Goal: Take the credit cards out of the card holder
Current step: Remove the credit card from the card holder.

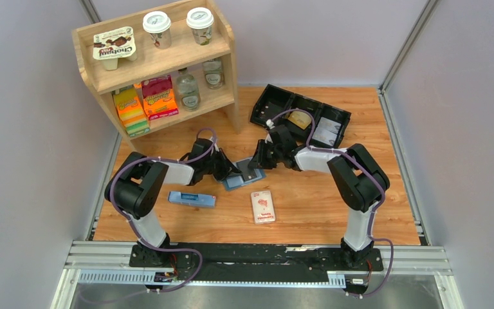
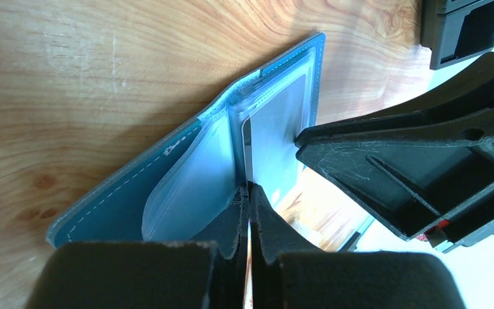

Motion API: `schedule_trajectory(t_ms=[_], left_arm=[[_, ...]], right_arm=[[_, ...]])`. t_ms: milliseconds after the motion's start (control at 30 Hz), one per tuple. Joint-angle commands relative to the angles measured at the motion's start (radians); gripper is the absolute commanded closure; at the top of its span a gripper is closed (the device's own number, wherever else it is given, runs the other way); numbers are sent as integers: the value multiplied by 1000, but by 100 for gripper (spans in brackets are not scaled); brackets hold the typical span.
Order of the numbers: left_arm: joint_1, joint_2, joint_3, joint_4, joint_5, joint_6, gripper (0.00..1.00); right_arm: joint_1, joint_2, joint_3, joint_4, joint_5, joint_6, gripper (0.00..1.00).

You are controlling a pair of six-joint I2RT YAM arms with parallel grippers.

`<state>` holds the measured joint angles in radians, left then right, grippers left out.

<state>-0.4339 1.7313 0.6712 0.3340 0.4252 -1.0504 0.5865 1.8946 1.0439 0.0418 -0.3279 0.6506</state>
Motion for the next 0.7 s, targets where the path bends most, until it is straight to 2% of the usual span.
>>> schedule_trajectory(t_ms=[0, 233, 533, 667], left_arm=[[20, -65, -15, 20, 23, 1, 99], [23, -81, -19, 7, 33, 10, 98], [24, -66, -12, 22, 43, 10, 85], [24, -52, -12, 37, 53, 1, 87]], right_arm=[[-25, 40, -42, -86, 79, -22, 76], [-30, 46, -42, -91, 82, -28, 76], [-31, 58, -36, -102, 75, -39, 76], [-31, 52, -28, -109, 69, -48, 76]])
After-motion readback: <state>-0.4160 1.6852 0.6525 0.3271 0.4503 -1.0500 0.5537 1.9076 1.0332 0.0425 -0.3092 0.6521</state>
